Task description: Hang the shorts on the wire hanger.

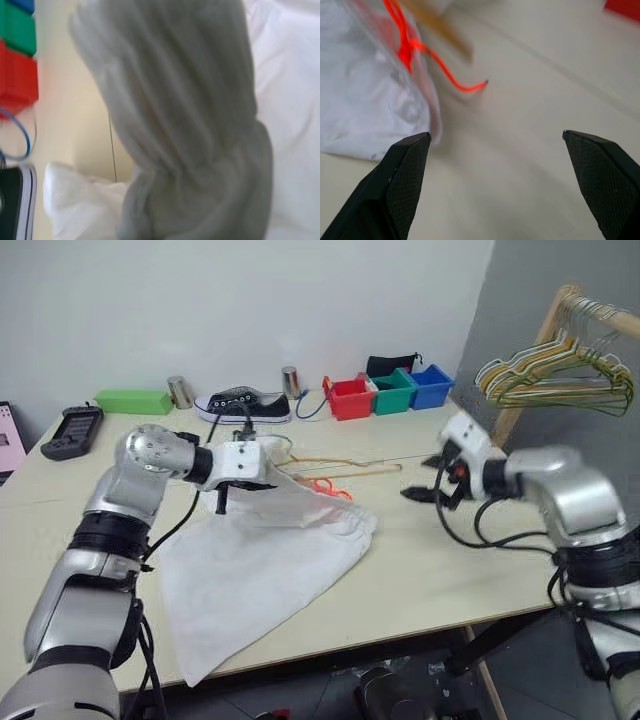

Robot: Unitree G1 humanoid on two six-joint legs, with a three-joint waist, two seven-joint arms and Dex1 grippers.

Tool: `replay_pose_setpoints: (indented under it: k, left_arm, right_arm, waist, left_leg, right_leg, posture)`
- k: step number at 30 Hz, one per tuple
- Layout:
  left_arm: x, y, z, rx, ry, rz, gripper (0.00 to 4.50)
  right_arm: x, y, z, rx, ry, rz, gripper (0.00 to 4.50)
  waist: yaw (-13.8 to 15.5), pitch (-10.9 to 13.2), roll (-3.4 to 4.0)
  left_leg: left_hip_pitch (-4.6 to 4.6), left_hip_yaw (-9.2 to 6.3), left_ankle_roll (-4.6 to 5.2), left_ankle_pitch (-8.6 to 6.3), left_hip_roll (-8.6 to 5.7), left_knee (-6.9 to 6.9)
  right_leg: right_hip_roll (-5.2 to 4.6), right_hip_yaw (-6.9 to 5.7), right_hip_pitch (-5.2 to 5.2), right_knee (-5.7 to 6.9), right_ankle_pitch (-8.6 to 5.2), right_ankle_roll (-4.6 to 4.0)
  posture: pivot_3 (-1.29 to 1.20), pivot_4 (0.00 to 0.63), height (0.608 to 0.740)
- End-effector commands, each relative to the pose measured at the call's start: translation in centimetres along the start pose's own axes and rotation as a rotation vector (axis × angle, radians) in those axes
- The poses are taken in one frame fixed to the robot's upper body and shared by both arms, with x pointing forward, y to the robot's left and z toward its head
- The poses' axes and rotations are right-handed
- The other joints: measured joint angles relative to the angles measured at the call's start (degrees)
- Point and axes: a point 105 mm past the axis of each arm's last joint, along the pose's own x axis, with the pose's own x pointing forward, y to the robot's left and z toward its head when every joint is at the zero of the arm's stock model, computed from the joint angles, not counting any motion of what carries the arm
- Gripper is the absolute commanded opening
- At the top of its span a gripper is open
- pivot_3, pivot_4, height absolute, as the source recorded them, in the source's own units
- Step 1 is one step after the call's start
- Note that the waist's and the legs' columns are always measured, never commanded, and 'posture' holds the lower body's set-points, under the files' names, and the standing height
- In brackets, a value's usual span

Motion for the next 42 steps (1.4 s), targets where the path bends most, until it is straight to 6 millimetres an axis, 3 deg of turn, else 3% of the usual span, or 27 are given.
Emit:
replay_pose_setpoints:
  k: [1, 3, 11, 14, 23, 30, 34, 38, 42]
  left_arm:
    - [-1.4, 1.0, 1.5, 0.012, -0.035, 0.08, 0.0]
    - [-1.5, 0.8, 1.6, 0.007, -0.032, 0.085, 0.0]
    - [-1.8, 0.5, 1.5, 0.015, 0.0, 0.092, 0.0]
    - [-1.8, 0.5, 1.7, 0.012, -0.008, 0.092, 0.0]
    - [-1.6, 0.4, 1.7, 0.013, -0.007, 0.087, 0.0]
    - [-1.5, 0.7, 1.8, 0.017, -0.013, 0.091, 0.0]
    - [-1.6, 0.6, 1.6, 0.01, -0.011, 0.092, 0.0]
    - [-2.0, -0.1, 1.1, -0.028, 0.0, 0.067, 0.0]
    - [-2.8, -1.7, -0.1, -0.061, 0.037, 0.012, 0.0]
  right_arm:
    - [3.0, 2.2, -1.1, 0.174, -0.012, 0.077, 4.47]
    - [4.4, 2.9, -2.0, 0.252, -0.003, 0.096, 4.47]
    - [6.3, 4.0, -1.0, 0.387, -0.052, 0.157, 4.47]
    - [6.3, 4.0, -0.7, 0.401, -0.069, 0.163, 3.97]
    - [5.2, 2.4, -0.8, 0.423, -0.09, 0.115, 1.83]
    - [5.0, 2.5, -0.2, 0.415, -0.114, 0.118, 0.05]
    - [4.7, 3.0, 0.8, 0.309, -0.155, 0.13, 0.05]
    - [4.2, 2.2, 1.7, 0.177, -0.198, 0.051, 0.05]
    - [2.6, 0.8, 2.8, -0.064, -0.201, -0.035, 0.05]
  waist:
    - [0.0, 0.0, 0.0]
    - [0.3, 0.0, -0.01]
    - [2.6, 0.0, -0.01]
    - [3.3, 0.0, -0.01]
    - [4.3, 0.0, -0.01]
    - [4.3, 0.0, -0.01]
    - [4.3, 0.0, -0.01]
    - [4.3, 0.0, -0.01]
    - [4.3, 0.0, -0.01]
  left_leg:
    - [0.01, 0.0, 0.01, 0.01, 0.0, 0.0]
    - [0.01, -0.09, 0.02, 0.02, 0.01, 0.01]
    - [0.01, -0.14, 0.04, 0.03, -0.01, 0.01]
    - [0.0, -0.14, 0.04, 0.03, -0.01, 0.01]
    - [-0.02, -0.11, 0.04, 0.03, 0.0, 0.0]
    - [-0.03, -0.11, 0.04, 0.03, 0.02, -0.01]
    - [-0.03, -0.1, 0.04, 0.03, 0.02, -0.01]
    - [-0.03, -0.09, 0.04, 0.03, 0.02, -0.02]
    - [-0.04, -0.04, 0.04, 0.03, 0.03, -0.04]
  right_leg:
    - [0.0, 0.0, -0.01, 0.04, 0.0, 0.0]
    - [0.04, -0.05, 0.0, 0.08, 0.0, 0.0]
    - [0.06, -0.09, -0.02, 0.13, 0.0, -0.01]
    - [0.08, -0.1, -0.02, 0.13, 0.0, -0.01]
    - [0.09, -0.08, -0.05, 0.08, 0.0, -0.01]
    - [0.12, -0.07, -0.05, 0.08, 0.0, -0.01]
    - [0.12, -0.07, -0.06, 0.08, 0.0, -0.01]
    - [0.12, -0.06, -0.07, 0.07, 0.0, -0.01]
    - [0.12, -0.02, -0.08, -0.01, 0.0, -0.01]
  posture:
    - [-0.2, 0.0, 0.74]
    - [-0.18, 0.0, 0.74]
    - [-0.16, 0.001, 0.74]
    - [-0.16, 0.002, 0.74]
    - [-0.17, 0.005, 0.74]
    - [-0.17, 0.0, 0.74]
    - [-0.17, 0.0, 0.74]
    - [-0.17, 0.0, 0.74]
    - [-0.18, 0.0, 0.74]
